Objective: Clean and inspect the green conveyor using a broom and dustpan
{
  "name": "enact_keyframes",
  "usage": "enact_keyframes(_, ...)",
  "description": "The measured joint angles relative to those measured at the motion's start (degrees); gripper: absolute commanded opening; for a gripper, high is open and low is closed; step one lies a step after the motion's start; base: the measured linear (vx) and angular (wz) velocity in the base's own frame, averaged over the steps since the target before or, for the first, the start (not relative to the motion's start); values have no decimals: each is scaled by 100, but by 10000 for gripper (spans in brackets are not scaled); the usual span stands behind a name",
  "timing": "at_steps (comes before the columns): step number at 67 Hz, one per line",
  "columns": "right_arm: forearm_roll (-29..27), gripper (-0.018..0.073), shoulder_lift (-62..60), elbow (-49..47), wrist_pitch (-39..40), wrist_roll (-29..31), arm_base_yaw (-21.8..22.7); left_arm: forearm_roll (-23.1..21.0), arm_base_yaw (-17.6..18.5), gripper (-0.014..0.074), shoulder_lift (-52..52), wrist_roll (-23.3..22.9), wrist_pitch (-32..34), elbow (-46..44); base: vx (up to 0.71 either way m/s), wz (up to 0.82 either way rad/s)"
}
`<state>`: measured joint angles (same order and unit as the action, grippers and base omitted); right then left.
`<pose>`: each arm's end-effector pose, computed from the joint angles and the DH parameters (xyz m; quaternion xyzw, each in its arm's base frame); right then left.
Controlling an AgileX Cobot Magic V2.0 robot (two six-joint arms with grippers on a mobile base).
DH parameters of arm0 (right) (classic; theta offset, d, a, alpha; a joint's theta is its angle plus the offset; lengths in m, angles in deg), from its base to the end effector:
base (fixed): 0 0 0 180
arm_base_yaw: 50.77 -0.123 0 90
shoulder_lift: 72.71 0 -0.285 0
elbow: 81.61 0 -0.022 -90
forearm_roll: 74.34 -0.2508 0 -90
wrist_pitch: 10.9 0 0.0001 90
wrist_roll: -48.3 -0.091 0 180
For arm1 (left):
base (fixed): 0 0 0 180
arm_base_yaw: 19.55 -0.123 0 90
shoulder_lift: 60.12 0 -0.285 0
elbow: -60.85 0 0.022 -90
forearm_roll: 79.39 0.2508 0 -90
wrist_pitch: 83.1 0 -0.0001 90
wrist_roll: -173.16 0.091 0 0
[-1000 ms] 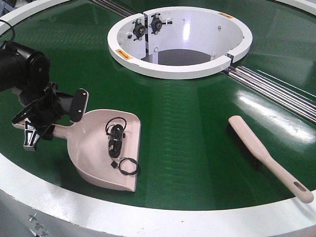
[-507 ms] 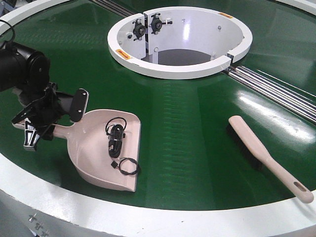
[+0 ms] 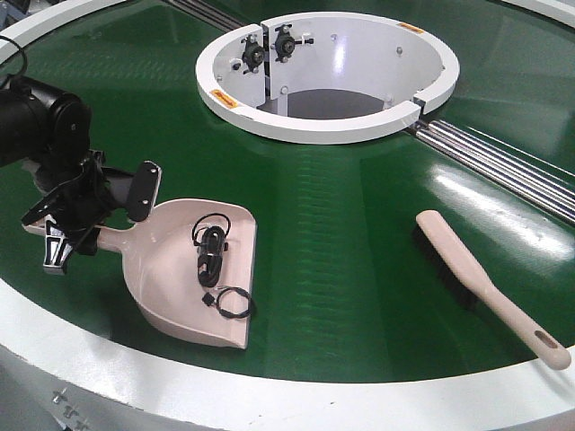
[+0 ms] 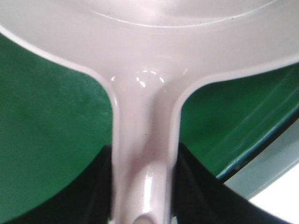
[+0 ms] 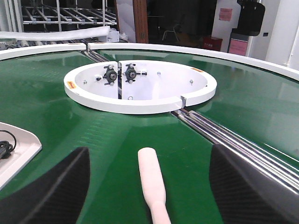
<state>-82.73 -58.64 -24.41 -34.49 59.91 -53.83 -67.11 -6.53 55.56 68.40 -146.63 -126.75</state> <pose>0.0442 0.0077 0.2862 -0.0644 0.7322 0.0164 0.6778 0.3766 -0.0693 0.2347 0.7195 0.6835 0.1223 0.0111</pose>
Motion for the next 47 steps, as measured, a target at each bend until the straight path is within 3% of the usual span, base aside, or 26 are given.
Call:
enact_keyframes(33,0,505,0,0,0,0,0,-50,0,39,0,55,113,0,0,0)
enact_keyframes(47,0,505,0,0,0,0,0,-57,0,98,0,55,109,0,0,0)
